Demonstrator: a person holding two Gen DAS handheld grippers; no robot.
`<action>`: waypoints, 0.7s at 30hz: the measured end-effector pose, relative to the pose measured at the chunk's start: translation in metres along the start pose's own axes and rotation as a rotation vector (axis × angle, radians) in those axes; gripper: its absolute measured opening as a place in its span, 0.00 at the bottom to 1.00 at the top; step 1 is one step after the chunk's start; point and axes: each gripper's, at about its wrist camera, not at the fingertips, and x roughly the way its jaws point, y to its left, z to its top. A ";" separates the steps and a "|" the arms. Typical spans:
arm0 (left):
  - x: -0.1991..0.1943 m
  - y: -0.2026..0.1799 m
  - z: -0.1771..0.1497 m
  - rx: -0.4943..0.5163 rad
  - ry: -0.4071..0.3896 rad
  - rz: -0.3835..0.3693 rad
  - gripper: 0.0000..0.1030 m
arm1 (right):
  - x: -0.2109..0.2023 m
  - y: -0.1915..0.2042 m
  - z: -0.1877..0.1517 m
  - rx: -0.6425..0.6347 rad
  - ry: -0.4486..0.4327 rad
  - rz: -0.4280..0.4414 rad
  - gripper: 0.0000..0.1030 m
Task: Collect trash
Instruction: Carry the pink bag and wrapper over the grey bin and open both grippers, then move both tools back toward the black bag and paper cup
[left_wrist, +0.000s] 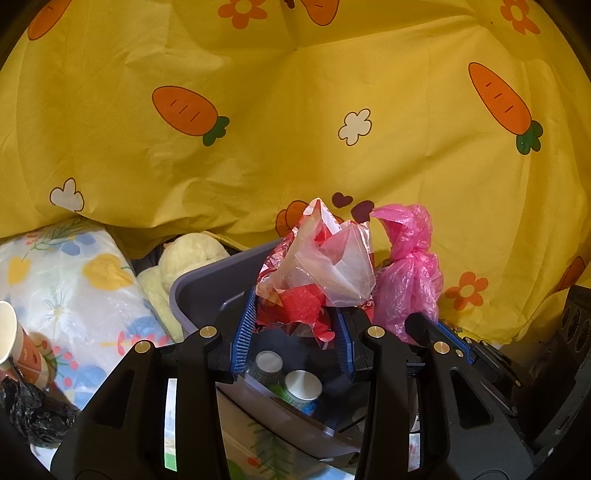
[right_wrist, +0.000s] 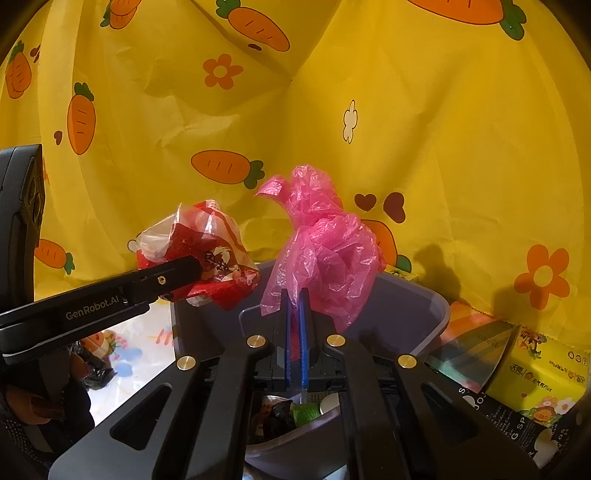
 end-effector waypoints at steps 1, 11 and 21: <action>0.000 0.000 0.000 -0.001 0.000 -0.005 0.52 | 0.001 0.000 0.000 0.000 0.002 0.000 0.07; -0.028 0.015 0.000 -0.042 -0.090 0.066 0.94 | -0.001 -0.001 -0.002 0.014 -0.007 0.002 0.38; -0.063 0.034 -0.016 -0.039 -0.117 0.186 0.94 | -0.023 0.006 0.000 0.035 -0.076 -0.030 0.80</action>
